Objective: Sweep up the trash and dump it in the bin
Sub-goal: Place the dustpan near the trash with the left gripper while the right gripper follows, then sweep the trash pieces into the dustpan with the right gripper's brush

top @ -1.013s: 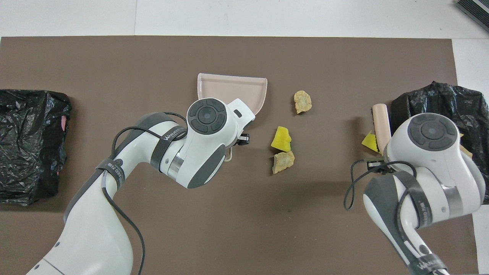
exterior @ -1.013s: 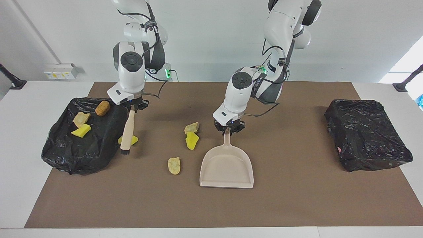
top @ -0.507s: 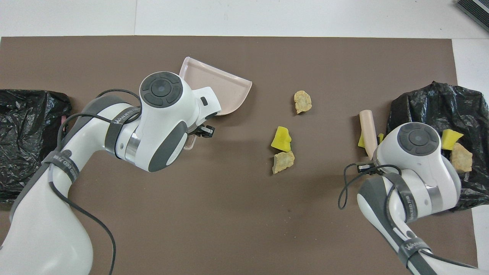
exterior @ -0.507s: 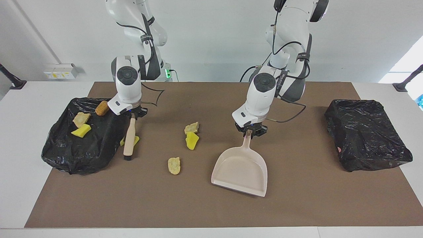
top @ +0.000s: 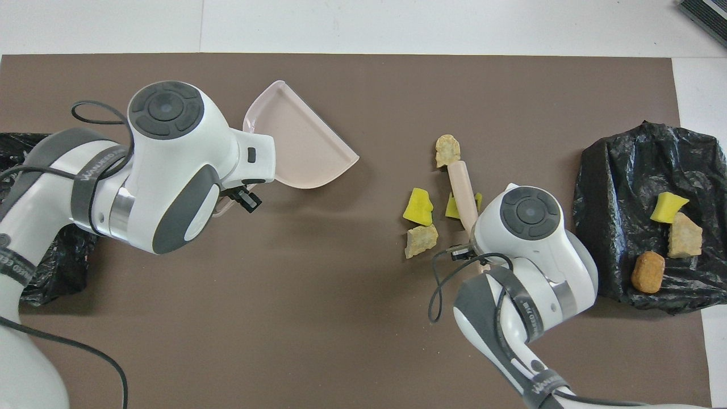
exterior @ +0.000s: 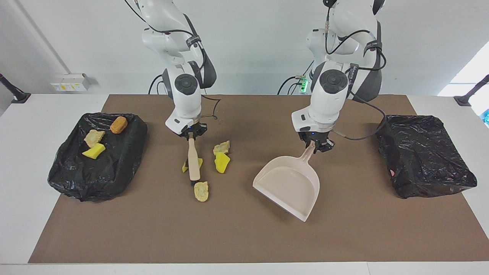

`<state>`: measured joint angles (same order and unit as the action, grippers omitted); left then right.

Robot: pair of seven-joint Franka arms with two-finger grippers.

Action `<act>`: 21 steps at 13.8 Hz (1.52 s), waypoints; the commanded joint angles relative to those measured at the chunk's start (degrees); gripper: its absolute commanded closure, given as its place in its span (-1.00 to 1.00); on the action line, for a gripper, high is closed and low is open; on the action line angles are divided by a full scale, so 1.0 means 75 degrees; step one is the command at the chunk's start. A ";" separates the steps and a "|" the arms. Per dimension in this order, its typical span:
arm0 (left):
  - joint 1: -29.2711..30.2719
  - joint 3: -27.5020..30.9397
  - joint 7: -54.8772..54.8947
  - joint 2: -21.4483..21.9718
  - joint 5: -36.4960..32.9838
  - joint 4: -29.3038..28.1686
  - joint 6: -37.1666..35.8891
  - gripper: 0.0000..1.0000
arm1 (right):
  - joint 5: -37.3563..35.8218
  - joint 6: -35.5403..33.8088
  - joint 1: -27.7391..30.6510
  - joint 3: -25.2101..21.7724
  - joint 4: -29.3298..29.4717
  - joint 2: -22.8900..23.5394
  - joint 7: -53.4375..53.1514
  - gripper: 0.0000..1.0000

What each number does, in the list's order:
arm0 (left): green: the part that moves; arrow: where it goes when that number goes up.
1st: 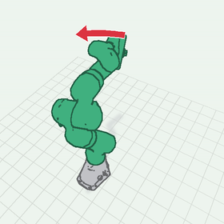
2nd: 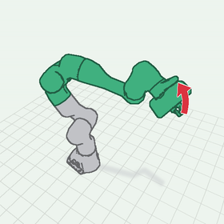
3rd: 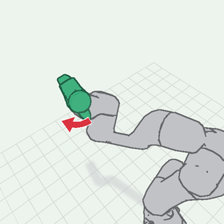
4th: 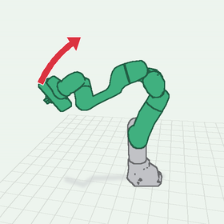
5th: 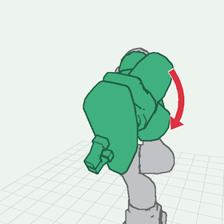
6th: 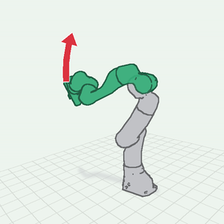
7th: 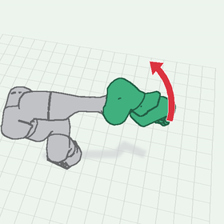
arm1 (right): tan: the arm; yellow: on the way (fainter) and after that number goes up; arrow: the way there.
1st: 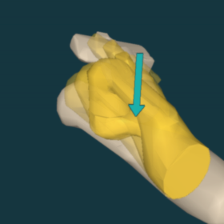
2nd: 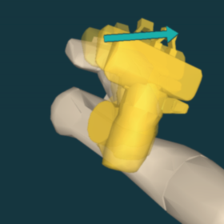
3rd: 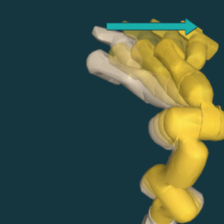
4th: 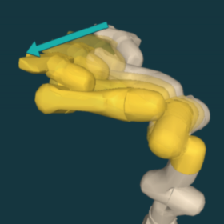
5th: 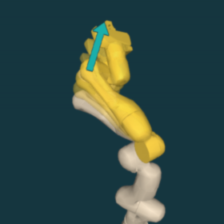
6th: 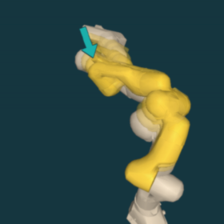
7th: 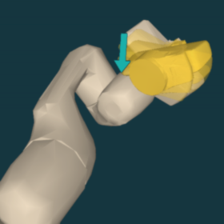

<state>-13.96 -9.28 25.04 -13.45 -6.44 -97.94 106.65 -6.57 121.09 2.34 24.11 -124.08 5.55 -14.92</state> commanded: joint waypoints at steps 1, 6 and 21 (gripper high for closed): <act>0.0208 -0.0052 0.1949 0.0317 -0.0137 -0.0417 -0.0041 1.00 | 0.0442 -0.0568 -0.0463 -0.0004 0.0663 0.0267 0.0079 1.00; 0.0303 -0.0064 0.3822 0.0959 -0.0126 -0.1633 0.0391 1.00 | 0.0304 -0.1708 -0.0243 -0.0063 0.1778 0.0267 0.0337 1.00; 0.0010 -0.0111 0.3541 0.1348 0.0062 -0.3112 0.1564 1.00 | -0.1503 -0.0253 0.0602 -0.0004 0.1474 0.1275 0.1217 1.00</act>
<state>-13.24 -10.47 52.68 -5.25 -6.45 -117.98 115.48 -17.60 120.74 7.60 23.49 -112.64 15.72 -6.25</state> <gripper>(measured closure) 0.683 0.744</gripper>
